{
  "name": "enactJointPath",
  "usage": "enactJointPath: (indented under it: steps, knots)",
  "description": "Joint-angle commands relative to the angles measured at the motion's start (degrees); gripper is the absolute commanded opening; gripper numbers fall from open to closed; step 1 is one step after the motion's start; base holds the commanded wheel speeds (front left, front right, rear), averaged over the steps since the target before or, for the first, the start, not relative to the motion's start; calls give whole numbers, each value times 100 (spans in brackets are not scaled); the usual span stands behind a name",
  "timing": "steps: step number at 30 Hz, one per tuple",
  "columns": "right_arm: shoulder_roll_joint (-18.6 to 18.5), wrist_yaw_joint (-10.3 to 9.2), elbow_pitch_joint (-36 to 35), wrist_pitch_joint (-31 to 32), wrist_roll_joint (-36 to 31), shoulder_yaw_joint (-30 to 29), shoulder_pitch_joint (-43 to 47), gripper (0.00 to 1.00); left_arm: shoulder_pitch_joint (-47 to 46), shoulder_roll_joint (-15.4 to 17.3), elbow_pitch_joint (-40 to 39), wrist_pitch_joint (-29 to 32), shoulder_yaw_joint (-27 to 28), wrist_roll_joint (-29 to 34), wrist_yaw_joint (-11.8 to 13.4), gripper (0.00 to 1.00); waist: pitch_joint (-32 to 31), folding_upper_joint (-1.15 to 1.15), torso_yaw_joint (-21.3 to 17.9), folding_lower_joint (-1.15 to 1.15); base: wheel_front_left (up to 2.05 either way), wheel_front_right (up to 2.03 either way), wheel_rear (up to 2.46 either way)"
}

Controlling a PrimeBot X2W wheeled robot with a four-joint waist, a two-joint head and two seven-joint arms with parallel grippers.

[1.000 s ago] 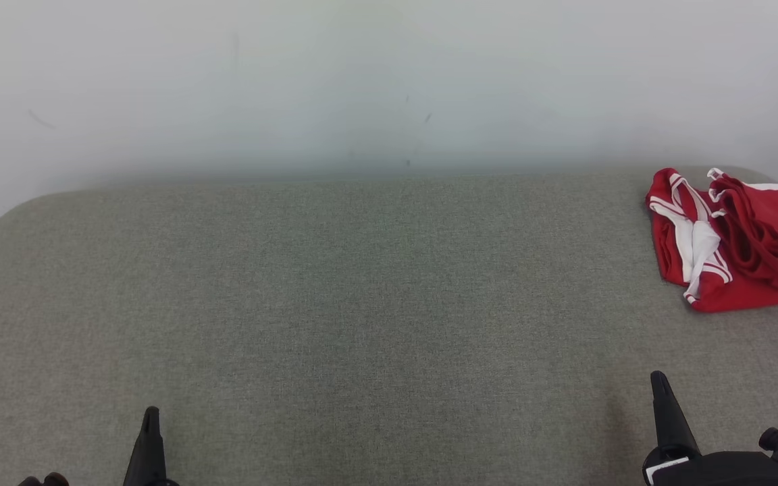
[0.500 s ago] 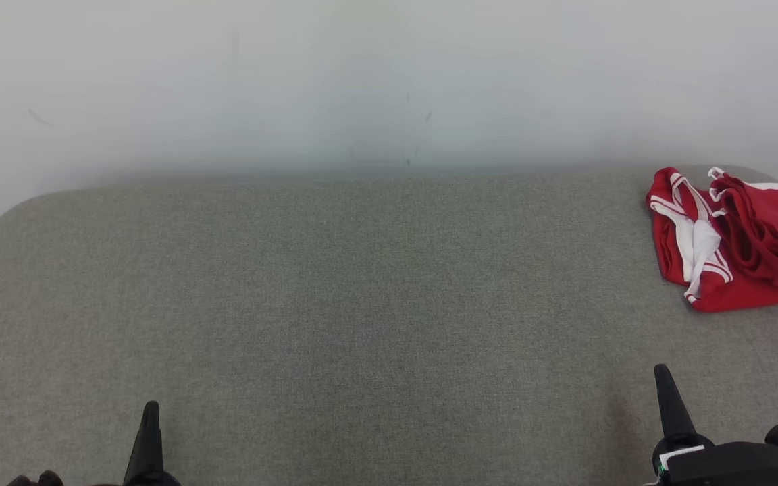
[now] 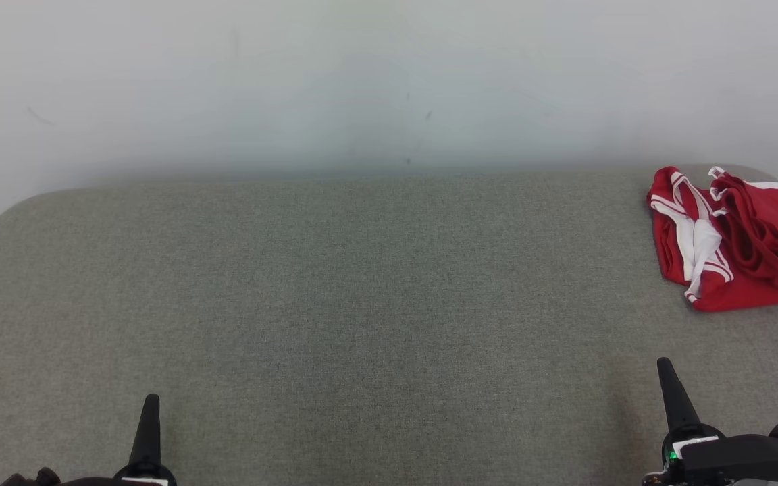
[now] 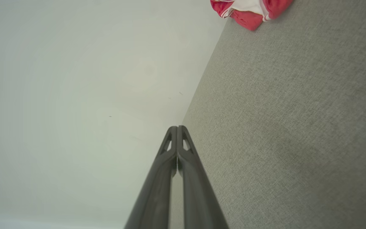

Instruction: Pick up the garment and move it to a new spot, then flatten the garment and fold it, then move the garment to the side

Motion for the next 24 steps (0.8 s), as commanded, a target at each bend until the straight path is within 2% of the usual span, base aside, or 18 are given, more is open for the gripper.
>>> enactJointPath:
  steps: [1, 24]
  knots:
    - [-7, -7, -20, 30, 146, -30, -123, 0, -128, 3, -23, 42, 29, -135, -10, 0, 1, 0, 0, 0, 0, 0, 0]
    - [27, -9, 51, 305, 1177, -167, -248, 0, -265, -10, 42, 337, 98, -1250, -13, 0, 20, 0, 3, 0, 0, 0, 0]
